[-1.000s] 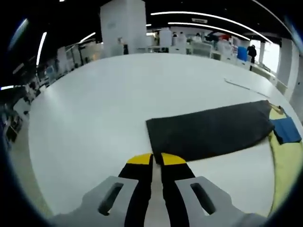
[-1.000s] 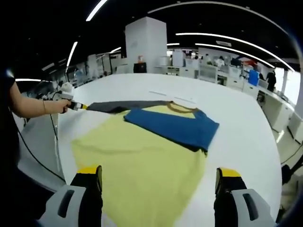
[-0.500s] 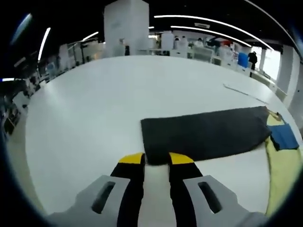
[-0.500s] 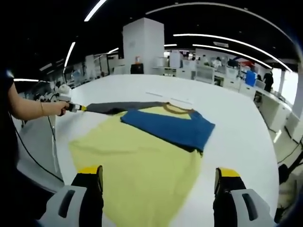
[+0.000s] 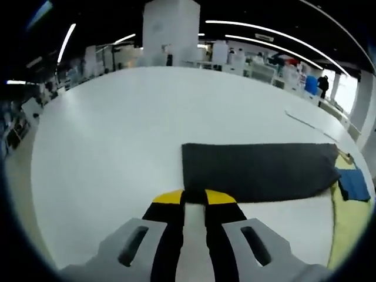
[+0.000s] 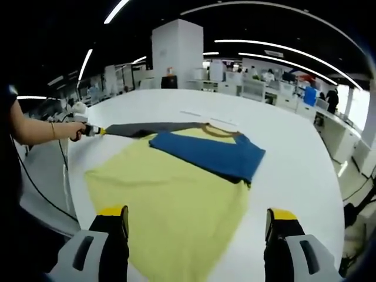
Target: Fold the garment on the visible template until the final outline fits inside the template.
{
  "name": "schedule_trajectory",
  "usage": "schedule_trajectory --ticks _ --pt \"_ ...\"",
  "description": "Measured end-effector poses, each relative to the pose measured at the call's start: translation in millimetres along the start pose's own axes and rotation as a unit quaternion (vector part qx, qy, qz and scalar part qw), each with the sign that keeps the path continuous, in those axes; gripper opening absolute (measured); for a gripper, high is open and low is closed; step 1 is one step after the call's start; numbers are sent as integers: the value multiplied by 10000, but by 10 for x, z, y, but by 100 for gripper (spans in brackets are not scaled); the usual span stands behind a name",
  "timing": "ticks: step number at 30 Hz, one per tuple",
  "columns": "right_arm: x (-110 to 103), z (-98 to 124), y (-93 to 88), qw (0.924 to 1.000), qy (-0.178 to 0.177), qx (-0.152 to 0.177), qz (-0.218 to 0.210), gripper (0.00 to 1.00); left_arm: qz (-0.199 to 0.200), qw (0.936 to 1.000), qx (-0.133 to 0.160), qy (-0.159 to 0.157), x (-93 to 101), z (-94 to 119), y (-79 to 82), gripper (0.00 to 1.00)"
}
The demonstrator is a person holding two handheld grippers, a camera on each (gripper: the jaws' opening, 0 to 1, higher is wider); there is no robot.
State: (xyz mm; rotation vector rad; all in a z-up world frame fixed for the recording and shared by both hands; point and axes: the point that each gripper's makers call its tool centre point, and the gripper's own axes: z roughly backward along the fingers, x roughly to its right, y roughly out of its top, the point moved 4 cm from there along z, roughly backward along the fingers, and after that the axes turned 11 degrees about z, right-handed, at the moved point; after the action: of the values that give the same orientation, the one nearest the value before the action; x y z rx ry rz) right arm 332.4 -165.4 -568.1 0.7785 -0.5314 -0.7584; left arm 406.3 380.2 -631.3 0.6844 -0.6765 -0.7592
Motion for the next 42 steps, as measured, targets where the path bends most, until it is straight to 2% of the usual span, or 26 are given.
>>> schedule_trajectory --ticks 1,4,7,16,23,30,33,38,42 --pt "4 3 -1 10000 -14 -5 15 96 145 9999 -21 -51 7 -9 -2 4" --pt "17 17 -3 10000 -40 17 -16 96 -281 9996 28 35 8 -14 15 3" --pt "28 42 -4 10000 -85 42 -7 95 -40 10000 27 51 -7 -3 34 1" --pt "9 78 48 9997 -88 244 -6 99 -63 9998 129 -98 45 31 118 1" --pt "-26 68 49 9993 10 316 -194 99 -45 9994 245 -250 93 98 210 1" --pt "-42 73 69 9994 42 318 -156 99 -220 9980 334 -484 218 146 282 1" --pt "-56 76 83 9993 79 343 -134 99 -450 9965 353 -604 294 165 311 1" --pt "-87 66 88 9992 143 352 -135 99 -607 9943 383 -787 415 198 339 1" --pt "-129 50 92 9990 232 358 -128 99 -591 9927 388 -981 521 221 340 1"
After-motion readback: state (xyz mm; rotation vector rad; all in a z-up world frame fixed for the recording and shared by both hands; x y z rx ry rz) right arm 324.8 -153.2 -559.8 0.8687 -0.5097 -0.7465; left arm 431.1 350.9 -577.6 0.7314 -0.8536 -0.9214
